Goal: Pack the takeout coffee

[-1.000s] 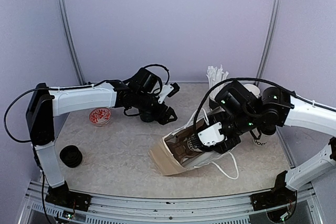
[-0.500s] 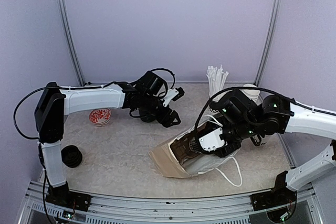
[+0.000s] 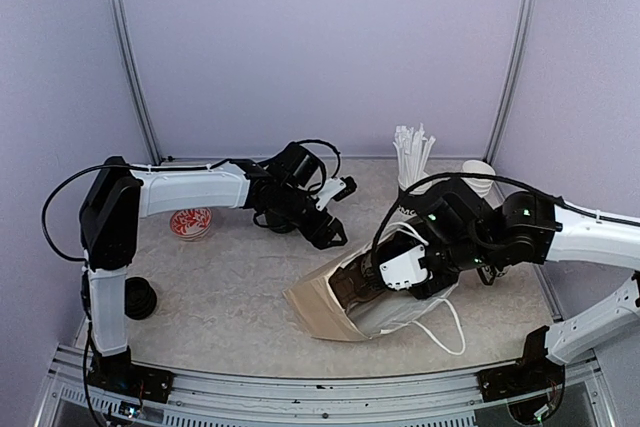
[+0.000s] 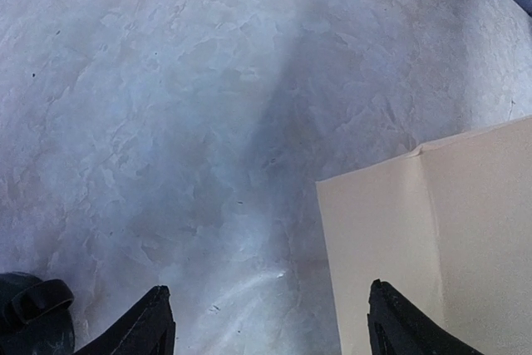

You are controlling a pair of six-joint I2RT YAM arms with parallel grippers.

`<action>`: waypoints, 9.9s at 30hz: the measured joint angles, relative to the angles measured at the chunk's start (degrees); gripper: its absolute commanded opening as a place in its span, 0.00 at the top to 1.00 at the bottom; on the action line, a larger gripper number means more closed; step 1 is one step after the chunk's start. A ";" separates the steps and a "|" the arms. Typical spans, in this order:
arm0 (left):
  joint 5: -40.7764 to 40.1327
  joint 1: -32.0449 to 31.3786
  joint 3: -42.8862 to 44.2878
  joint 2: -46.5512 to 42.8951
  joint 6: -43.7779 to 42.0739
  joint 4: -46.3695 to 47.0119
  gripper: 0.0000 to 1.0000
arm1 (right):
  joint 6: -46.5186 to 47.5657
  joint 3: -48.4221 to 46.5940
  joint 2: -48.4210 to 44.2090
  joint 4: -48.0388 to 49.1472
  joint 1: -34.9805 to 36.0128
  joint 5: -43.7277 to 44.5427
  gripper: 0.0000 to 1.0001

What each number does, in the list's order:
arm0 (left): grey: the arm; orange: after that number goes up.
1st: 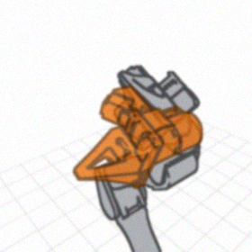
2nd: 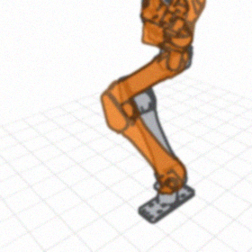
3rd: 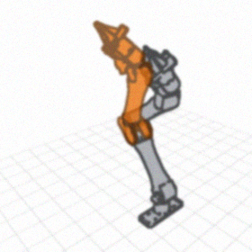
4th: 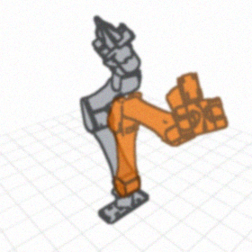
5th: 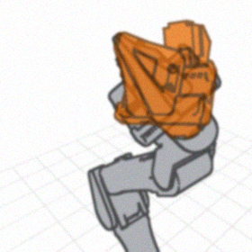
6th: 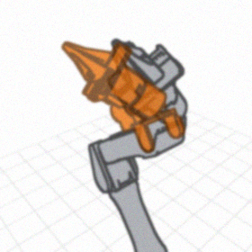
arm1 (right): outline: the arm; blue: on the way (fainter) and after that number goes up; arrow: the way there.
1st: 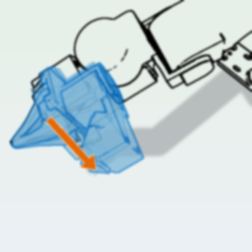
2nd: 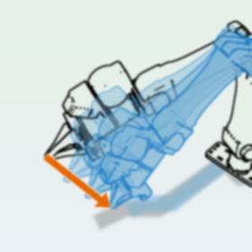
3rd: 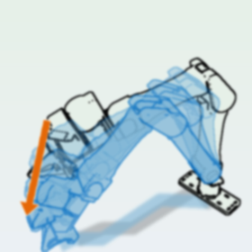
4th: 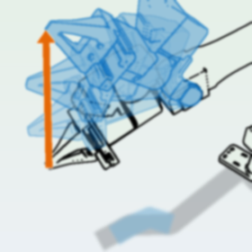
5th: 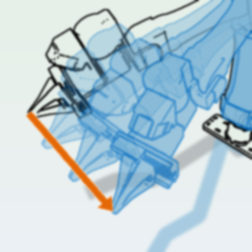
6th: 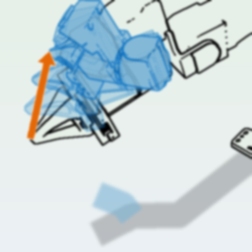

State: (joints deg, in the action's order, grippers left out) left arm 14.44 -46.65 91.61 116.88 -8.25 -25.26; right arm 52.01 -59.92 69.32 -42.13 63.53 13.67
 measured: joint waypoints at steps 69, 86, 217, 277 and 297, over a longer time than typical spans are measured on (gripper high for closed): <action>15.34 1.81 0.70 3.21 0.42 0.87 0.26 | 5.77 3.65 2.73 7.72 -4.52 -4.57 0.59; 17.77 2.10 0.07 4.13 1.38 2.40 0.27 | 7.21 5.88 2.73 11.58 -4.70 -5.44 0.58; 21.29 -2.08 -1.86 -26.38 -2.69 -14.27 0.24 | -3.17 -34.32 30.62 -30.93 -9.35 -26.88 0.11; 10.12 5.75 30.29 0.24 -9.81 -18.99 0.59 | -1.77 -33.18 18.62 -33.29 -52.92 -40.57 0.01; -6.64 5.35 11.21 -14.78 -4.22 2.25 0.01 | -4.52 -14.23 11.41 -31.36 -68.22 -18.23 0.10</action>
State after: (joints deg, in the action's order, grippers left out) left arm 7.79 -41.30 102.83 102.10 -12.47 -23.00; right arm 47.48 -74.15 80.73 -73.49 -4.69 -4.56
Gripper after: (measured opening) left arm 0.988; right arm 0.903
